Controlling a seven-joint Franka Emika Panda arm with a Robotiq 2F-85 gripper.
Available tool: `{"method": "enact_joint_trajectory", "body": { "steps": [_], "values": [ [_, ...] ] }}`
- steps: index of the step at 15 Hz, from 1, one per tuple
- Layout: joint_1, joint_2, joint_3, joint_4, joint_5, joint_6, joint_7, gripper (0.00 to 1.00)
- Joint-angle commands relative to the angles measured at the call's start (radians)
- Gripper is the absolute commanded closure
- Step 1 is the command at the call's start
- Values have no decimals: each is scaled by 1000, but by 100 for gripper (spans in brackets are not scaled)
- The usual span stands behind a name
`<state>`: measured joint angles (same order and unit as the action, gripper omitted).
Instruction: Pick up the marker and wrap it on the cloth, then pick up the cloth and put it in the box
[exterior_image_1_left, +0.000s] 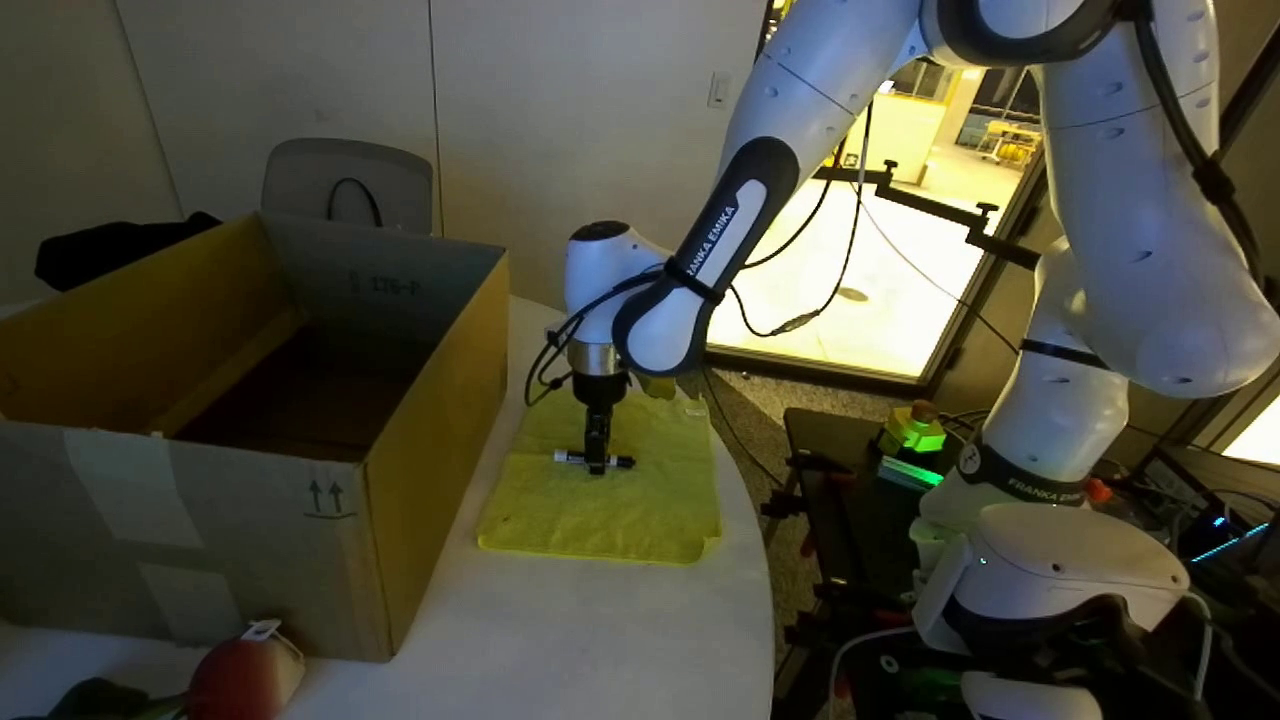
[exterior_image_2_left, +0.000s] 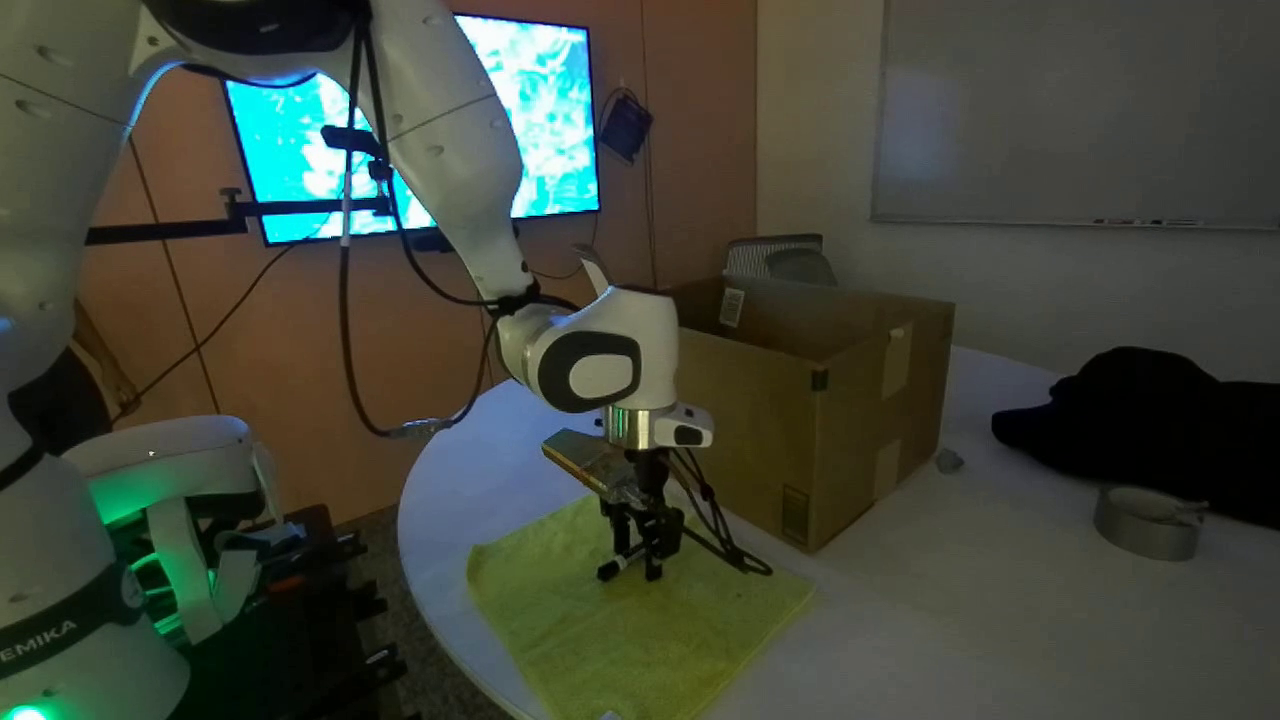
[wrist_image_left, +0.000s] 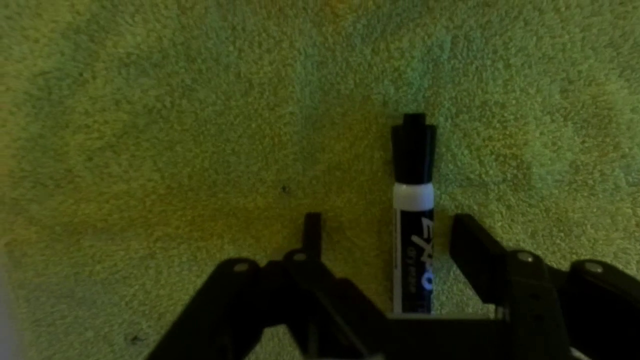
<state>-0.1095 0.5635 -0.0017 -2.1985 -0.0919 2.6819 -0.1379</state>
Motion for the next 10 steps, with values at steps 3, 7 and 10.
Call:
{"method": "enact_joint_trajectory", "body": {
  "steps": [3,7,10],
  "values": [
    [-16,-97,22,-114,32,56,-33,0],
    [-51,-145,88,-180,86,70,-106,0],
    [-51,-134,142,-195,135,92,-139,0]
  ]
}}
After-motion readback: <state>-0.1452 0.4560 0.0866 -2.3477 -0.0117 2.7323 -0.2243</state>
